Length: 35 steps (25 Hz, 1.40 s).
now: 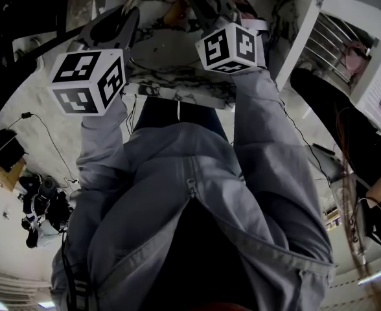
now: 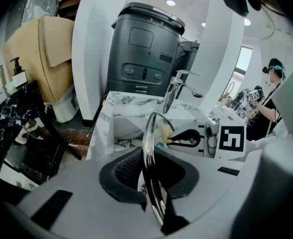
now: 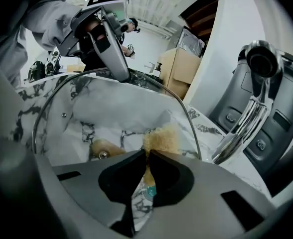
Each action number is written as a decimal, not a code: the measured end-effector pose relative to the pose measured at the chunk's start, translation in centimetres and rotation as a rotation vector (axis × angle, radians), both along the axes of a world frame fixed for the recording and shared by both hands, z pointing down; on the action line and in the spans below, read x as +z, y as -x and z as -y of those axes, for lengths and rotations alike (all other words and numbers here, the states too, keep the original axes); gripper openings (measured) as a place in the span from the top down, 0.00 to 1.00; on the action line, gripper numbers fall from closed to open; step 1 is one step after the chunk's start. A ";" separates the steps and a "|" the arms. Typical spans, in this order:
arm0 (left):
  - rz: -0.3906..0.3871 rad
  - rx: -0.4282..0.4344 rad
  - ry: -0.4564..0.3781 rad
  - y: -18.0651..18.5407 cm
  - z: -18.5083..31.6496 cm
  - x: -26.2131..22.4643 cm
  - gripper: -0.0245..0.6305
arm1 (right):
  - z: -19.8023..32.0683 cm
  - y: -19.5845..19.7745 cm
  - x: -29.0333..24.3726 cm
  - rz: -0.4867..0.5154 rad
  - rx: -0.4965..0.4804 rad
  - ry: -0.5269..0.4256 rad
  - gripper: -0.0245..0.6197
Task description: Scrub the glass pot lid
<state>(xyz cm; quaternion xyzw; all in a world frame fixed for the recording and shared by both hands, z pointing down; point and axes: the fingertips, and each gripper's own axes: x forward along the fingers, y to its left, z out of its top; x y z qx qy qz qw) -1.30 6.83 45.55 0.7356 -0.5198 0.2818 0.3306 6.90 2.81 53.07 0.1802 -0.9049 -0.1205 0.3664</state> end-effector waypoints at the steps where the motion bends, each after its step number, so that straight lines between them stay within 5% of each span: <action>1: -0.001 -0.004 0.001 0.1 0.0 0.1 0.86 | -0.2 0.1 0.2 -0.001 -0.003 0.014 0.89; 18: 0.000 -0.037 0.011 0.8 -0.1 0.6 0.86 | -11.4 0.8 3.5 -0.079 -0.243 0.263 0.89; 35: 0.001 -0.028 0.011 1.1 -0.6 0.7 0.86 | -20.7 0.0 5.3 -0.189 -0.578 0.719 0.89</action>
